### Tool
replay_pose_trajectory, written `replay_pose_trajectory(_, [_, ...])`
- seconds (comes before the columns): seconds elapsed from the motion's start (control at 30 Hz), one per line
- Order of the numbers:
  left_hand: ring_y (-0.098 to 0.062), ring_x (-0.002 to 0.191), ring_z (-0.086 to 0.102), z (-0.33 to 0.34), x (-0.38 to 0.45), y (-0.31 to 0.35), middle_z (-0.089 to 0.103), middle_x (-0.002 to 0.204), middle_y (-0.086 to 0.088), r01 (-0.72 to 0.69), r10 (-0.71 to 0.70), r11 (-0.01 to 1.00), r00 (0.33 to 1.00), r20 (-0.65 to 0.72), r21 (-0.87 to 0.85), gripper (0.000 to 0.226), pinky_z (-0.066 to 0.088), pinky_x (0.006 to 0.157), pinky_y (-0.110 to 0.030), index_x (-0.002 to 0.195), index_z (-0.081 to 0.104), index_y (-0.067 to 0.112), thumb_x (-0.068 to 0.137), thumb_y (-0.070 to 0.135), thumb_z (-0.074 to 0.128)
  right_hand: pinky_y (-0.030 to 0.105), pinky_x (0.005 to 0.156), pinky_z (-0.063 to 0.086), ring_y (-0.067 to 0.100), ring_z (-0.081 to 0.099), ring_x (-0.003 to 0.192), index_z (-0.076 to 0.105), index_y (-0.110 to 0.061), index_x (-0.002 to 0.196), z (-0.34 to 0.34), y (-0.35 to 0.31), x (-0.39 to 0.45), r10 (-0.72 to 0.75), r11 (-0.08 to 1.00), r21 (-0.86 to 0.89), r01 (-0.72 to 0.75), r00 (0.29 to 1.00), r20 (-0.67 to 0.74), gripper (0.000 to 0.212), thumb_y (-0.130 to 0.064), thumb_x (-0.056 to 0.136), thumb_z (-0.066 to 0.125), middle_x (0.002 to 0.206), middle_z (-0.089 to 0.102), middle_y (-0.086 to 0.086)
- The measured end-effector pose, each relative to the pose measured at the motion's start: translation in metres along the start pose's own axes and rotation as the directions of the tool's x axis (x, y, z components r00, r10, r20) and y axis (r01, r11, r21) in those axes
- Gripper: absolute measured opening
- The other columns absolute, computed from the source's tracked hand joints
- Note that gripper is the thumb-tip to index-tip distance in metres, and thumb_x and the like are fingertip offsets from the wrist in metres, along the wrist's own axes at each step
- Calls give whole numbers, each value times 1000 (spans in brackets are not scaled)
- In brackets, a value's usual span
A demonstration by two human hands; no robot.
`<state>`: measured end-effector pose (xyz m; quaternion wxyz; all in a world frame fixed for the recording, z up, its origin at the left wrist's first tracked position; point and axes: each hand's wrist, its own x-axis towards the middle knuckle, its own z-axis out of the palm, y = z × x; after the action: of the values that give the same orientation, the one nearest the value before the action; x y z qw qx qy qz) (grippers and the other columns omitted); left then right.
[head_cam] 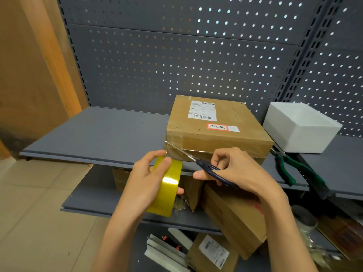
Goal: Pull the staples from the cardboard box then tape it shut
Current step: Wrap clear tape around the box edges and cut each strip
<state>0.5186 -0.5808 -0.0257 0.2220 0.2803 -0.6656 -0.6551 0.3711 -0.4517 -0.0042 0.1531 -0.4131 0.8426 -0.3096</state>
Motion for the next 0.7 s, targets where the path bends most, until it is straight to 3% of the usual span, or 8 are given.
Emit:
replay_pose_trajectory(0.27, [-18,52,69,-1,-2,3,60,108,-9,26,-26,1000,1000,2,1,25,53,48,-18,119,51,28,93,28,50,21,52,44,6,52,47,59,-4,75,-1,-4,-1,4,999,53,-5,1000,15,62,-61,53,73,57,64,6])
replay_pose_trajectory(0.33, [-18,52,69,-1,-3,3,60,106,-6,27,-27,1000,1000,2,8,23,53,48,-18,116,51,29,93,27,50,13,48,42,1,51,43,58,-4,75,0,-4,-3,1,999,45,-2,1000,24,58,-56,58,76,50,60,-2])
replay_pose_trajectory(0.47, [-21,55,70,-1,-2,1,62,99,-5,27,-27,1000,1000,0,16,22,56,55,-24,115,52,30,93,27,51,7,44,37,-7,52,42,58,-4,77,4,-3,-4,-9,999,45,9,1000,2,48,-46,69,77,47,59,-7])
replay_pose_trajectory(0.57, [-23,60,71,-1,-4,2,63,90,-6,17,-16,999,999,-35,36,24,58,62,-31,117,53,28,93,27,51,12,49,41,4,56,52,58,-9,74,6,-3,-5,-39,999,26,40,998,-40,53,-57,59,75,56,63,0])
replay_pose_trajectory(0.7, [1,43,61,1,-9,7,57,74,2,-36,37,999,997,-62,12,19,41,37,-10,112,55,23,94,20,50,10,46,37,1,50,50,59,-13,73,6,-2,-8,-66,998,-8,65,991,-113,52,-58,56,78,54,59,-6])
